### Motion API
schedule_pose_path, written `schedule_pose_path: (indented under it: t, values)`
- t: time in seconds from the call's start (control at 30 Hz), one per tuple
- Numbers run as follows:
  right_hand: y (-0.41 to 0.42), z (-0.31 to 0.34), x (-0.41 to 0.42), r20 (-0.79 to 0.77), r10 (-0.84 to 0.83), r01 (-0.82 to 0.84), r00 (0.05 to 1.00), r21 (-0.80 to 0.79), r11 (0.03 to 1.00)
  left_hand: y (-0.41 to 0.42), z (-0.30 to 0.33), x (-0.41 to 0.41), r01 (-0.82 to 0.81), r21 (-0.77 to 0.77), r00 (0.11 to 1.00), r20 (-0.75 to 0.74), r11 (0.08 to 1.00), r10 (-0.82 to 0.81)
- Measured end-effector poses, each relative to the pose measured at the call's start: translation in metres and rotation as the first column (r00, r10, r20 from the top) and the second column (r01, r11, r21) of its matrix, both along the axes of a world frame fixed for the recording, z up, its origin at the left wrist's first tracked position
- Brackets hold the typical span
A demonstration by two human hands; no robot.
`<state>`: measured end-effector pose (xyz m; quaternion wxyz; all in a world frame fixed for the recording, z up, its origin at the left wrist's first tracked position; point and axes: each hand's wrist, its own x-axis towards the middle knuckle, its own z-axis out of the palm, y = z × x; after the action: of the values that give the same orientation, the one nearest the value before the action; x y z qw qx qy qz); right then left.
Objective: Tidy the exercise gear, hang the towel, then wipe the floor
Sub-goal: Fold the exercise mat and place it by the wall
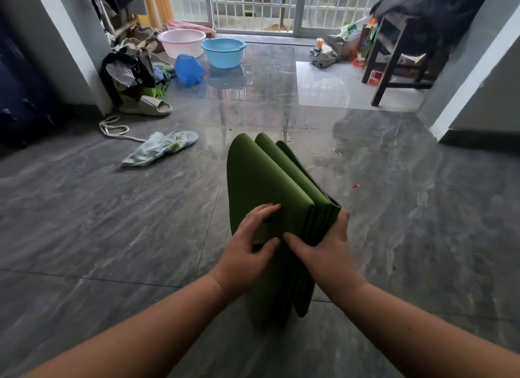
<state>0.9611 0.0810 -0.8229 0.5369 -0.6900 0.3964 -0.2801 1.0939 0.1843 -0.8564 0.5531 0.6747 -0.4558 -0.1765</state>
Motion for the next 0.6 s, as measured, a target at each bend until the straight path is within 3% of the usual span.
schedule_pose_path:
  t: [0.1, 0.2, 0.3, 0.4, 0.5, 0.6]
  values:
    - [-0.011, -0.002, 0.001, 0.044, -0.025, 0.025, 0.999, 0.007, 1.0, -0.001, 0.007, 0.012, 0.05, 0.042, 0.996, 0.078, 0.998, -0.053]
    - [-0.027, -0.001, -0.003, 0.079, 0.029, -0.029, 0.996, 0.004, 1.0, -0.001, 0.016, 0.038, -0.211, 0.009, 0.963, 0.17, 0.977, 0.207]
    - [-0.044, 0.004, -0.01, 0.154, 0.136, -0.147, 0.979, 0.061, 0.987, 0.014, 0.028, 0.075, -0.435, 0.185, 0.892, 0.222, 0.881, 0.394]
    - [-0.067, 0.005, -0.017, 0.136, 0.227, -0.245, 0.964, 0.138, 0.96, 0.033, 0.043, 0.105, -0.335, 0.329, 0.899, 0.394, 0.883, 0.193]
    - [-0.088, 0.007, -0.025, 0.1, 0.296, -0.31, 0.95, 0.177, 0.934, 0.035, 0.065, 0.12, -0.28, 0.553, 0.768, 0.619, 0.785, -0.162]
    - [-0.096, 0.009, -0.032, 0.086, 0.385, -0.394, 0.919, 0.209, 0.895, 0.02, 0.087, 0.116, -0.256, 0.669, 0.682, 0.637, 0.698, -0.36]
